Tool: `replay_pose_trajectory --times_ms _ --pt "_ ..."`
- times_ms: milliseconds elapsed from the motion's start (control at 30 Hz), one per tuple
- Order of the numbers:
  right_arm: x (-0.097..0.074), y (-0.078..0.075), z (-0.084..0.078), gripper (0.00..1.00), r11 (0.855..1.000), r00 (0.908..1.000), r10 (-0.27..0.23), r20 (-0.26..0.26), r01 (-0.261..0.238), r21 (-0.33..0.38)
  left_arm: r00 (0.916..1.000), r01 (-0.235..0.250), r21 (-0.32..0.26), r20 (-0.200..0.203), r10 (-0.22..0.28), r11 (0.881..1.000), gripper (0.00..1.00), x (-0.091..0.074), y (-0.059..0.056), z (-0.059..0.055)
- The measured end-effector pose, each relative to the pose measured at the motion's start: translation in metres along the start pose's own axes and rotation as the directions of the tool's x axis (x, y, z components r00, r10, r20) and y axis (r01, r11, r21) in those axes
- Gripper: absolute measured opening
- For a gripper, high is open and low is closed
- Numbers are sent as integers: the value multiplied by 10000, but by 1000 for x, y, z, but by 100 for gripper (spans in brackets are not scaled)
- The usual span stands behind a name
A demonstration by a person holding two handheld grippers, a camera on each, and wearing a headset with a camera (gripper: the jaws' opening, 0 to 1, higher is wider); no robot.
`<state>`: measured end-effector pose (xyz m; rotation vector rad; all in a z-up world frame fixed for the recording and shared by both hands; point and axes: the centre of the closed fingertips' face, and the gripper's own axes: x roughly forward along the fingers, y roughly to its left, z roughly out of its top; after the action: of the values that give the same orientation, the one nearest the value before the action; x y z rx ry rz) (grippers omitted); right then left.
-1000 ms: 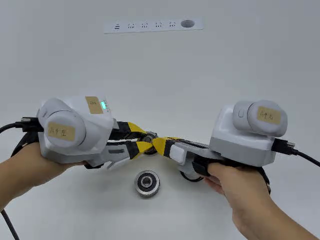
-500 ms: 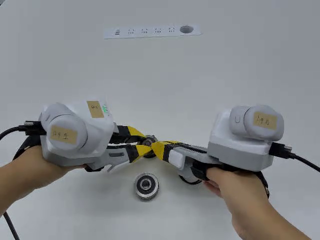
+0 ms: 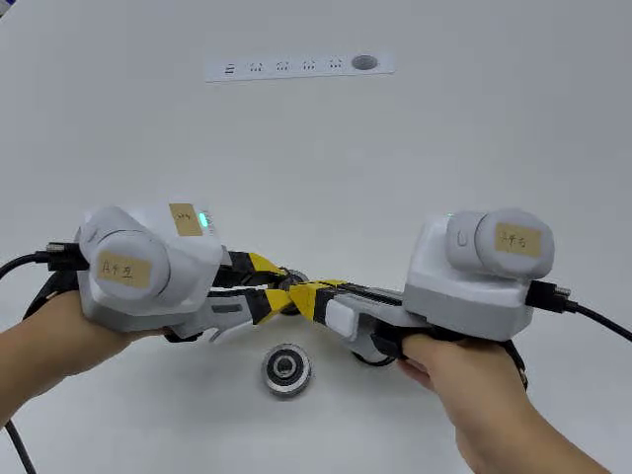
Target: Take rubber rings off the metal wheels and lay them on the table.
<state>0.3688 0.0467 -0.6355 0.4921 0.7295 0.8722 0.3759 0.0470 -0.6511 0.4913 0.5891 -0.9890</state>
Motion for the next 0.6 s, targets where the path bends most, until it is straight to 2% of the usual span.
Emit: replay_pose_trajectory --times_ms 200,300,467,600 --pt "-1 -5 0 1 9994 9997 -226 14 226 272 10000 -20 17 -12 20 10000 13 0 0 0" --pt "-1 -7 -1 1 9968 9995 -306 25 304 743 10000 -57 87 -71 58 9999 13 0 0 0" --pt "-2 -10 -1 1 9939 9987 -514 43 507 978 9998 -92 295 -200 98 9995 14 0 0 1" --pt "-1 -13 -2 1 9918 9983 -582 -1 578 1139 9996 -147 110 -255 149 9998 14 0 0 1"
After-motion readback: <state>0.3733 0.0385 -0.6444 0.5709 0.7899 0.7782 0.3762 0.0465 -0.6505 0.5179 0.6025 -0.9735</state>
